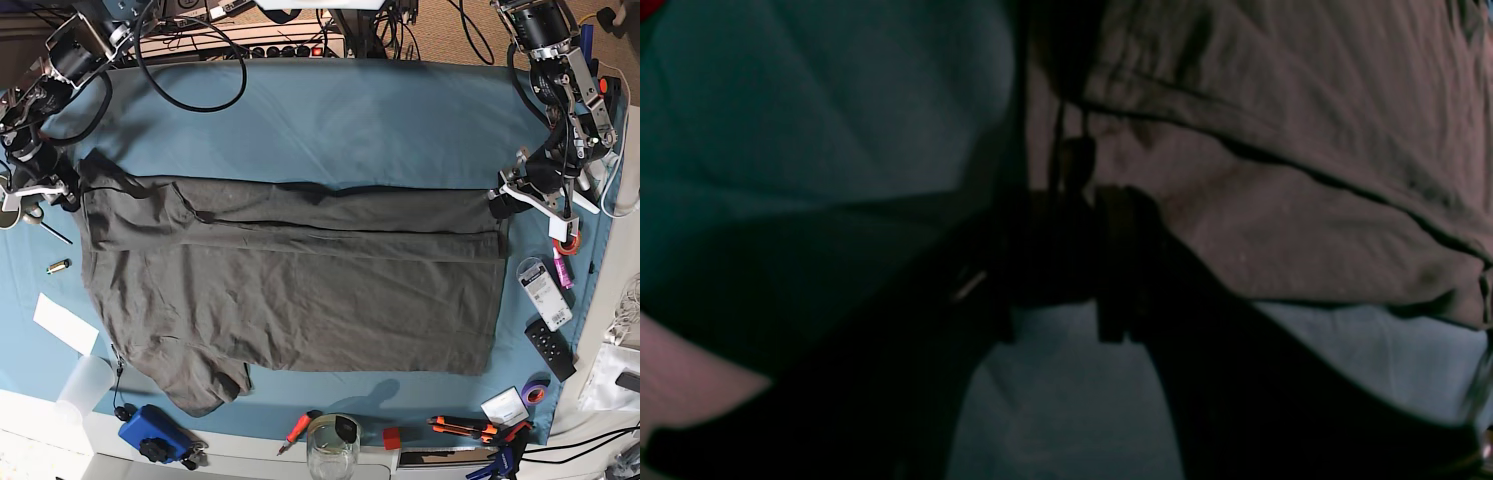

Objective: Fold the T-shirt properly
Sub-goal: 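Regrasp the folded edge with both grippers at the shirt's sides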

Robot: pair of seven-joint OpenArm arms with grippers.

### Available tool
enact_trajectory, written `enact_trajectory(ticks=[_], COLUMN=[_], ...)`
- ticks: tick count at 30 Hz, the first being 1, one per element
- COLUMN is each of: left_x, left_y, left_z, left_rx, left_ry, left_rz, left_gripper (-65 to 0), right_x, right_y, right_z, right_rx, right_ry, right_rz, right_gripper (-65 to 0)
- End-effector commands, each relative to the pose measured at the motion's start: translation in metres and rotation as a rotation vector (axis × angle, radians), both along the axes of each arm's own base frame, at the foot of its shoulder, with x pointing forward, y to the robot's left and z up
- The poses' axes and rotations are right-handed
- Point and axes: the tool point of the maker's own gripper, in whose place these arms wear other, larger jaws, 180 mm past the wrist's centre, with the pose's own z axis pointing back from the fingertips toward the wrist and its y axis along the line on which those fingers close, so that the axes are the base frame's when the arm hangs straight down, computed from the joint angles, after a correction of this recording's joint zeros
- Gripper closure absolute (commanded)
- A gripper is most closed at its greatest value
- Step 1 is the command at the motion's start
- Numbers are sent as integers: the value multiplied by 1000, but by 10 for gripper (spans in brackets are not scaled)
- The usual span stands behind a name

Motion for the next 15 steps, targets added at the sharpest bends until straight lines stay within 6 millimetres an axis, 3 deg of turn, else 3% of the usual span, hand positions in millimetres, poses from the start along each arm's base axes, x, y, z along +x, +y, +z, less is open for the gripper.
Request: enact_trajectory(ticks=[1, 8, 12, 15], left_x=[-17, -15, -21, -17], left_y=[1, 2, 6, -11], left_z=[-16, -17, -32, -22], left_rx=[28, 27, -7, -36], left_ry=[103, 98, 144, 74], left_rz=[-20, -12, 53, -70], left_gripper=[-181, -159, 0, 0], right_x=[9, 18, 25, 27], right_y=[-5, 13, 24, 29], right_z=[14, 7, 2, 1], right_rx=[-19, -24, -26, -27], right_ry=[-37, 1, 24, 31], right_rz=[7, 74, 103, 118], right_gripper=[-264, -250, -109, 0])
